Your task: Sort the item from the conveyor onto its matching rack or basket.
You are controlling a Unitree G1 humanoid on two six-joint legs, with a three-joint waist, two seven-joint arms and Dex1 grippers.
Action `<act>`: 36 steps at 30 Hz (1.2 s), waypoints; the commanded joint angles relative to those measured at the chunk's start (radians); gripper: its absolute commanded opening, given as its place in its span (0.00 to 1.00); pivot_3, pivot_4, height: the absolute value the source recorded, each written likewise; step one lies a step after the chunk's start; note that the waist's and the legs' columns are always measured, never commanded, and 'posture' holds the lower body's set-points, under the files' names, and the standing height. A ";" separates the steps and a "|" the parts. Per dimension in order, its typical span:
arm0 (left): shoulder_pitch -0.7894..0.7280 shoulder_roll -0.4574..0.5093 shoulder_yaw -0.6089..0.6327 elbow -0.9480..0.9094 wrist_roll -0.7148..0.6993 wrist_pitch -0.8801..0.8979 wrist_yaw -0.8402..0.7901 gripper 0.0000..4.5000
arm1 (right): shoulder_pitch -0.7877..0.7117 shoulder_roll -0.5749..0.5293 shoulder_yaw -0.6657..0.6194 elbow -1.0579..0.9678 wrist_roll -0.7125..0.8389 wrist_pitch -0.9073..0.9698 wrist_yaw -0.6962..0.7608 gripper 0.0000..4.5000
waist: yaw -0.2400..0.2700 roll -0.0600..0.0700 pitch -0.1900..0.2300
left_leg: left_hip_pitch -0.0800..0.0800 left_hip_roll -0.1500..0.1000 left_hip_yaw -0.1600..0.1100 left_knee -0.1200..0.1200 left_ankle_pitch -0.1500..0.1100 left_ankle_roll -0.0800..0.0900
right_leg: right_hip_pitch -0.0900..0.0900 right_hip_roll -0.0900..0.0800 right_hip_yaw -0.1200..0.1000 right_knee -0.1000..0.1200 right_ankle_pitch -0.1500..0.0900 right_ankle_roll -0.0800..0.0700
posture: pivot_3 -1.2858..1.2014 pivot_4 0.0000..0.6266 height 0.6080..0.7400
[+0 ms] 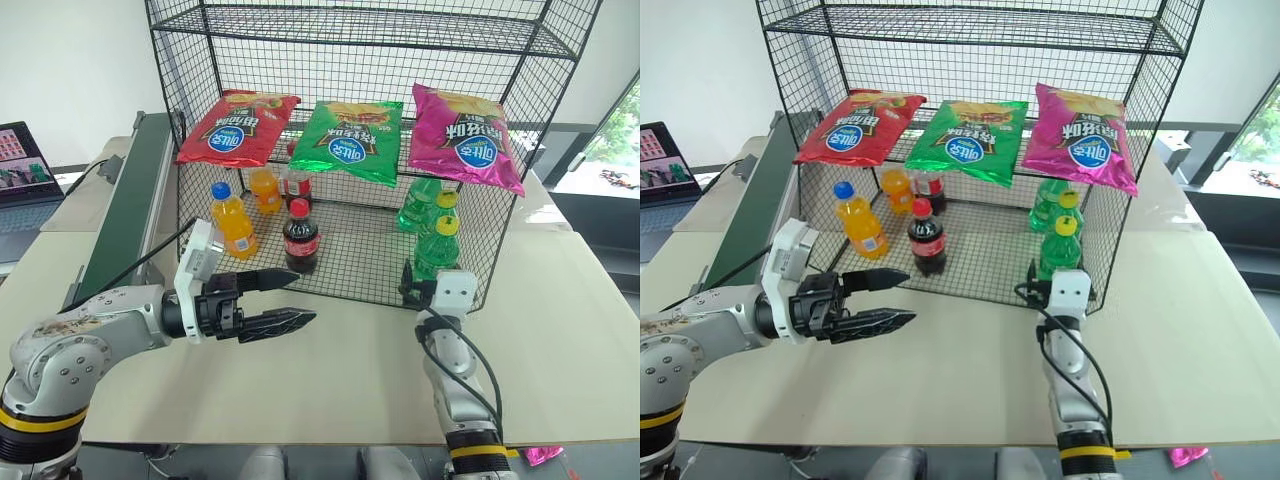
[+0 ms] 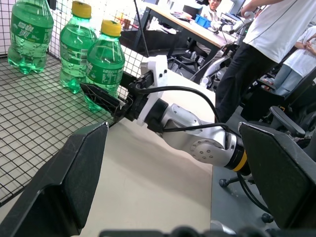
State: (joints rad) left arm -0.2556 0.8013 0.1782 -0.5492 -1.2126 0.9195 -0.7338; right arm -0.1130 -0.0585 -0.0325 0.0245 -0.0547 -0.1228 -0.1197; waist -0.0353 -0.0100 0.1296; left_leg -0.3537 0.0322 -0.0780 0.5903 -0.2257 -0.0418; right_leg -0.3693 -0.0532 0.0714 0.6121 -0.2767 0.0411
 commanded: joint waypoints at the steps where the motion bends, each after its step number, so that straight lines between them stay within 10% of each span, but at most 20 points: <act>1: 0.009 0.000 0.028 -0.028 0.003 -0.028 0.000 1.00 | 0.040 -0.007 0.005 -0.123 0.026 0.045 0.047 1.00 | 0.000 0.000 0.000 | 0.000 0.000 0.000 0.000 0.000 0.000 | 0.000 0.000 0.000 0.000 0.000 0.000 | 0.52 0.24 0.98; 15: 0.026 -0.036 -0.013 0.004 0.085 -0.036 -0.009 1.00 | 0.200 -0.045 0.006 -0.509 0.111 0.359 0.168 1.00 | 0.000 0.001 -0.001 | 0.000 0.000 0.000 0.000 0.000 0.000 | 0.000 0.000 0.000 0.000 -0.001 0.002 | 0.52 0.24 0.98; 26: 0.159 -0.121 -0.087 0.085 0.439 -0.219 0.089 1.00 | 0.414 -0.143 0.001 -0.817 0.304 0.606 0.349 1.00 | 0.005 0.001 -0.003 | 0.001 0.000 0.000 0.001 0.000 0.000 | 0.000 0.000 0.000 0.000 -0.005 0.007 | 0.52 0.24 0.98; 36: 0.229 -0.328 -0.115 0.167 0.780 -0.465 0.335 1.00 | 0.127 -0.189 0.145 -0.585 0.370 0.602 0.508 1.00 | 0.013 -0.001 -0.004 | 0.000 0.001 -0.001 0.001 0.000 0.000 | 0.000 0.001 -0.001 0.000 -0.004 0.006 | 0.52 0.24 0.98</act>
State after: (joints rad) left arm -0.0301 0.4838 0.0584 -0.3715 -0.4739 0.5015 -0.4246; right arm 0.0342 -0.2566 0.0830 -0.5704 0.3272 0.5152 0.3835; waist -0.0219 -0.0111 0.1260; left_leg -0.3535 0.0327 -0.0786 0.5910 -0.2261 -0.0412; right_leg -0.3689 -0.0528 0.0707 0.6118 -0.2807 0.0470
